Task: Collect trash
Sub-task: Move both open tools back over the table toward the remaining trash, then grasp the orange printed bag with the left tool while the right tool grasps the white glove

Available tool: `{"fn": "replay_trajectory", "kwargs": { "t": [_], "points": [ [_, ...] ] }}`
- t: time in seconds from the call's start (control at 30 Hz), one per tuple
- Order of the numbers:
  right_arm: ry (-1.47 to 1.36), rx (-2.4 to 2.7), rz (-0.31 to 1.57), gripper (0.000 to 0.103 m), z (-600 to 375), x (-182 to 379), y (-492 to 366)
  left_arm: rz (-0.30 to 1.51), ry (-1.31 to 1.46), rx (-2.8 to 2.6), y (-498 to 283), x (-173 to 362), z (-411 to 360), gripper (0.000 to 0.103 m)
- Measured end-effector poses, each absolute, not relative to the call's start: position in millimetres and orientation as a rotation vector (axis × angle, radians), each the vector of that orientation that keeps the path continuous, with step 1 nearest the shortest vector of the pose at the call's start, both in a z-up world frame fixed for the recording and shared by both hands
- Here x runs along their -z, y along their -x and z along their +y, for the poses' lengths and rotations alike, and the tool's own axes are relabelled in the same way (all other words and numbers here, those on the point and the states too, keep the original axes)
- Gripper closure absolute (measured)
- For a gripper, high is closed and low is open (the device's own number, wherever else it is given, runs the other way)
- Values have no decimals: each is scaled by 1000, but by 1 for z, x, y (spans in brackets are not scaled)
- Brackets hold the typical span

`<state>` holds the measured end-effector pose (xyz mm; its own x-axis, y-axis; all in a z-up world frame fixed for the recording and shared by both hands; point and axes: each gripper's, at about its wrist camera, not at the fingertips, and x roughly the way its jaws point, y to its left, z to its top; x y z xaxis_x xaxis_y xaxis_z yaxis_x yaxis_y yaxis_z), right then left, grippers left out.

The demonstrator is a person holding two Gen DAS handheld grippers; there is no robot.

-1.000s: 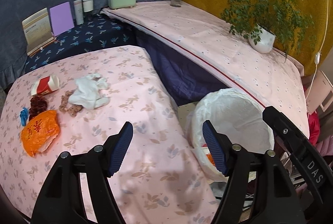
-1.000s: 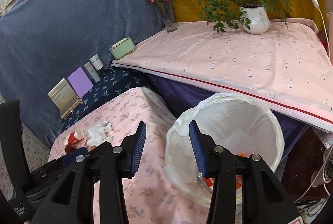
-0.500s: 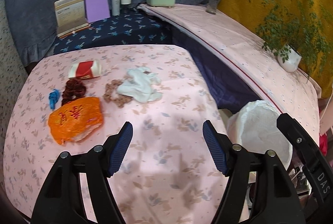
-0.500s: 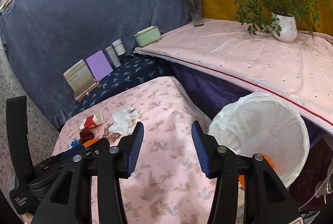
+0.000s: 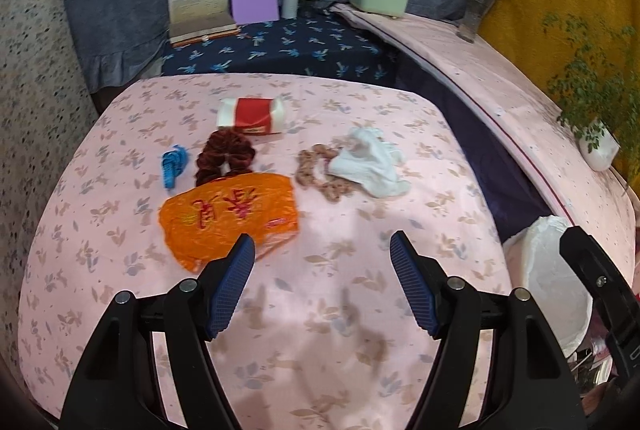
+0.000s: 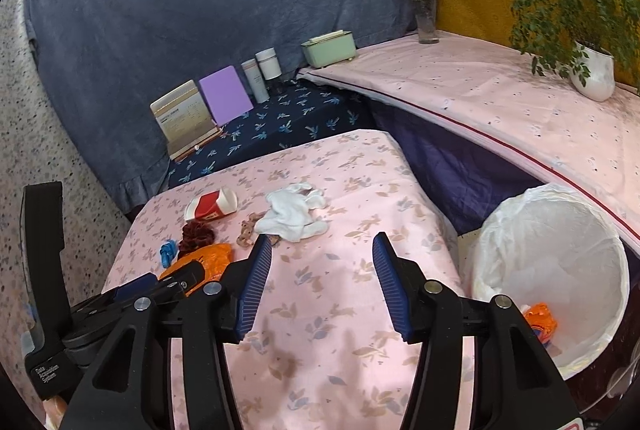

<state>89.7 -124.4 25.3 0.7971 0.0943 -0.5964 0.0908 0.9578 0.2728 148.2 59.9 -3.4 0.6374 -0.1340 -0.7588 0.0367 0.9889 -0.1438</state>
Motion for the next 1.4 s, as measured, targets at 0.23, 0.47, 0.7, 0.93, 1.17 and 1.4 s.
{"fn": "replay_trajectory", "kwargs": {
  "t": [0.23,0.47,0.7,0.93,1.17,1.4],
  "points": [
    [-271,-25,678,48,-99,-17,-107,887,154,9,-156,20,105,26],
    [-255,-46,715,46,-77,0,-133,946,189,-57,-169,47,142,23],
    [-233,-67,748,43,-58,17,-169,1012,236,-69,-189,74,161,20],
    [-225,-57,778,42,-54,37,-213,1059,247,-56,-213,93,164,20],
    [-224,-34,807,42,-54,58,-250,1066,243,-14,-225,98,156,40],
    [-213,-24,854,65,-55,80,-270,1056,243,35,-225,92,145,65]
  ]
}}
